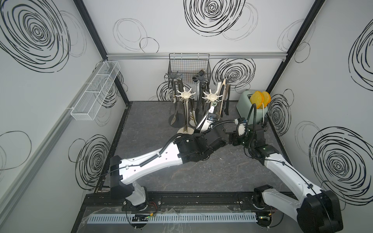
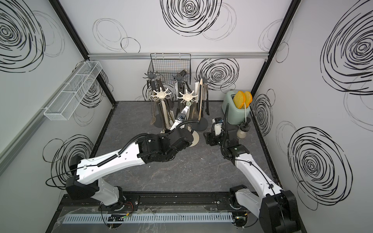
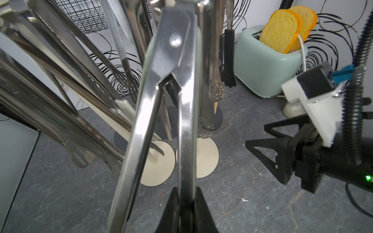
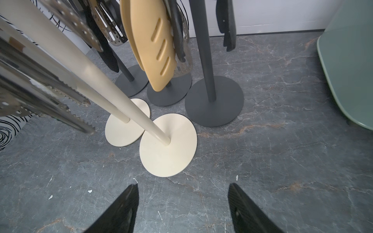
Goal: Hang food tongs on kitchen utensil racks
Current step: Hang the food tongs on the rack.
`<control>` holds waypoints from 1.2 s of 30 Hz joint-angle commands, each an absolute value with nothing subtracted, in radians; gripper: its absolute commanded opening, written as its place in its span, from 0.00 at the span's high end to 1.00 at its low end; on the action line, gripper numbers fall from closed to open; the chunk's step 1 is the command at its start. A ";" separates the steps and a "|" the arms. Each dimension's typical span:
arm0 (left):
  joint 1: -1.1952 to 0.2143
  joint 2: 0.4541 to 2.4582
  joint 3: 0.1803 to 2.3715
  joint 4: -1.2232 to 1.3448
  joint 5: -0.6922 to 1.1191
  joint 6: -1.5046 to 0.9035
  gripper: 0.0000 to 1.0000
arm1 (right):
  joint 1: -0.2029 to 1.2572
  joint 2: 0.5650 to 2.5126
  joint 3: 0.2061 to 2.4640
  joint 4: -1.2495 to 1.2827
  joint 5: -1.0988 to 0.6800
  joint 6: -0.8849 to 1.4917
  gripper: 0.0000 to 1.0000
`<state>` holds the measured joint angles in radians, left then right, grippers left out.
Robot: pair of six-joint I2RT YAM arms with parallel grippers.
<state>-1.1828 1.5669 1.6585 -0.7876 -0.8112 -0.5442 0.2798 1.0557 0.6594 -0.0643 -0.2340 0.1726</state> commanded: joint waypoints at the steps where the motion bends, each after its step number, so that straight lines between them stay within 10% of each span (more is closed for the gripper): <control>1: -1.173 1.528 1.655 -0.763 -0.831 -0.566 1.00 | 0.285 1.054 0.657 -0.037 -0.236 0.171 0.27; 21: -1.111 1.540 1.534 -0.652 -0.749 -0.548 1.00 | 0.284 1.061 0.655 -0.035 -0.238 0.171 0.27; 36: -1.106 1.575 1.531 -0.579 -0.697 -0.519 0.81 | 0.284 1.057 0.654 -0.041 -0.232 0.171 0.27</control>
<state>-1.1118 1.5654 1.5349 -0.6121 -0.7113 -0.5278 0.2798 1.0584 0.6590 -0.0570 -0.2337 0.1730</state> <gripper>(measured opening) 0.188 0.725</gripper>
